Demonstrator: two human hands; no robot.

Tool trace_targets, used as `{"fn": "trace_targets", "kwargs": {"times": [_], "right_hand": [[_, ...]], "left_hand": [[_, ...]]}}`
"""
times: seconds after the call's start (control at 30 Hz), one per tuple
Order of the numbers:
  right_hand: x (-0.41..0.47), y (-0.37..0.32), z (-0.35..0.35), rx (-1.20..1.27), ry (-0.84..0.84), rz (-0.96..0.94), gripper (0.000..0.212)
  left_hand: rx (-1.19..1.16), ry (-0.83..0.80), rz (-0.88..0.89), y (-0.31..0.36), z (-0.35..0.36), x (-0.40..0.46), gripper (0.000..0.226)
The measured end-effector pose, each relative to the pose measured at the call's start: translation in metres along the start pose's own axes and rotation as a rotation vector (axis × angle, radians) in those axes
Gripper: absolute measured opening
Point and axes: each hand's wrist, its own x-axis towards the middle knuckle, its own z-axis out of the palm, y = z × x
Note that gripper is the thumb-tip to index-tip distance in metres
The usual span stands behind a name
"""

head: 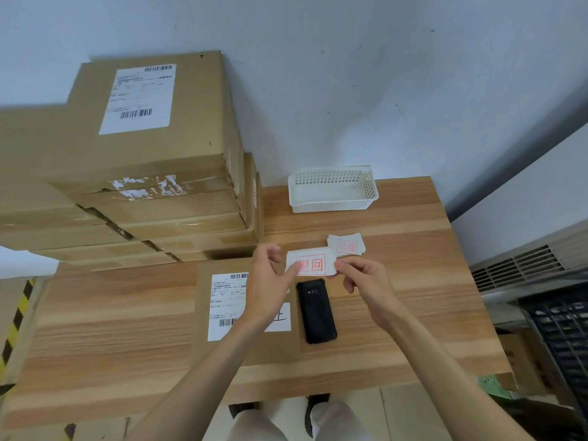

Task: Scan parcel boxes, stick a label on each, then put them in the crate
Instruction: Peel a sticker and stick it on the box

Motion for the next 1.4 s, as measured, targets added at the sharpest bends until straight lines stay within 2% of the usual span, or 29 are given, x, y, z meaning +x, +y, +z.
{"fn": "trace_targets", "kwargs": {"times": [0.07,0.17,0.27,0.53,0.87,1.17,1.4], "right_hand": [[-0.004,-0.002,0.003,-0.004,0.006,-0.02,0.015],[-0.009,-0.005,0.009,-0.005,0.011,-0.054,0.016],[-0.014,-0.008,0.013,0.004,-0.009,-0.076,0.018],[-0.019,-0.011,0.01,0.04,-0.022,-0.04,0.015],[-0.022,-0.014,0.012,0.01,0.006,-0.052,0.014],[-0.018,-0.014,0.015,-0.009,0.056,-0.105,0.014],[-0.015,-0.013,0.015,-0.008,0.057,-0.105,0.014]], "left_hand": [[0.231,0.029,0.287,0.0,-0.002,-0.001,0.027],[0.379,0.01,0.793,0.002,0.004,-0.004,0.008],[0.426,0.003,0.99,0.005,0.012,-0.008,0.009],[0.373,0.012,0.97,-0.002,0.009,-0.006,0.009],[0.494,0.068,1.035,0.001,0.01,-0.008,0.005],[0.611,0.051,1.081,0.007,0.015,-0.006,0.013],[0.479,0.011,0.995,0.005,0.019,-0.002,0.009]]}}
